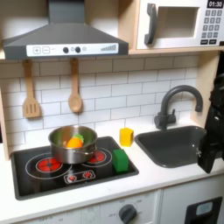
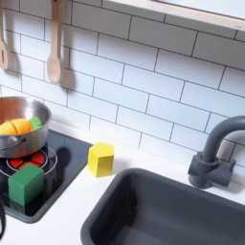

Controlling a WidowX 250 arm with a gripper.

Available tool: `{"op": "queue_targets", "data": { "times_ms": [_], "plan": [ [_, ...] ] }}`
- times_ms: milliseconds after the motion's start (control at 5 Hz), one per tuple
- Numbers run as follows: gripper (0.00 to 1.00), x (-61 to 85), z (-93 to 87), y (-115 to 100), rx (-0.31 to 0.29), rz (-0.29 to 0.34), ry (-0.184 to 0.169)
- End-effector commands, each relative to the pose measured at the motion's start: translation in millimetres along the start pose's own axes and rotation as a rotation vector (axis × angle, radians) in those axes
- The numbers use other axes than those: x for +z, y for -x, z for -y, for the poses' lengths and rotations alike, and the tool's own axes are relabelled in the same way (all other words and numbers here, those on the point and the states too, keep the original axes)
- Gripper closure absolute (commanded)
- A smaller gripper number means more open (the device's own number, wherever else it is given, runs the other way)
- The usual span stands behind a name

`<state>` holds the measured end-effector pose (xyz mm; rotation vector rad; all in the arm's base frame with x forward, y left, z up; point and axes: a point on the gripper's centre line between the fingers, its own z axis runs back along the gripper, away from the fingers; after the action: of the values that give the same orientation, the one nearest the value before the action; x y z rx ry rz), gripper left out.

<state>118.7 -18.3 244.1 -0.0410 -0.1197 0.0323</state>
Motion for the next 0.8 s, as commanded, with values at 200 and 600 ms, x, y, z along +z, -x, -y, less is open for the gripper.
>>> {"op": "queue_targets", "data": {
  "times_ms": [200,600],
  "plan": [
    [0.0,-6.5,-7.0,-12,0.001,-0.019,-0.032],
    [0.0,-14.2,-18.5,-30,0.017,-0.027,-0.066]
  ]
}}
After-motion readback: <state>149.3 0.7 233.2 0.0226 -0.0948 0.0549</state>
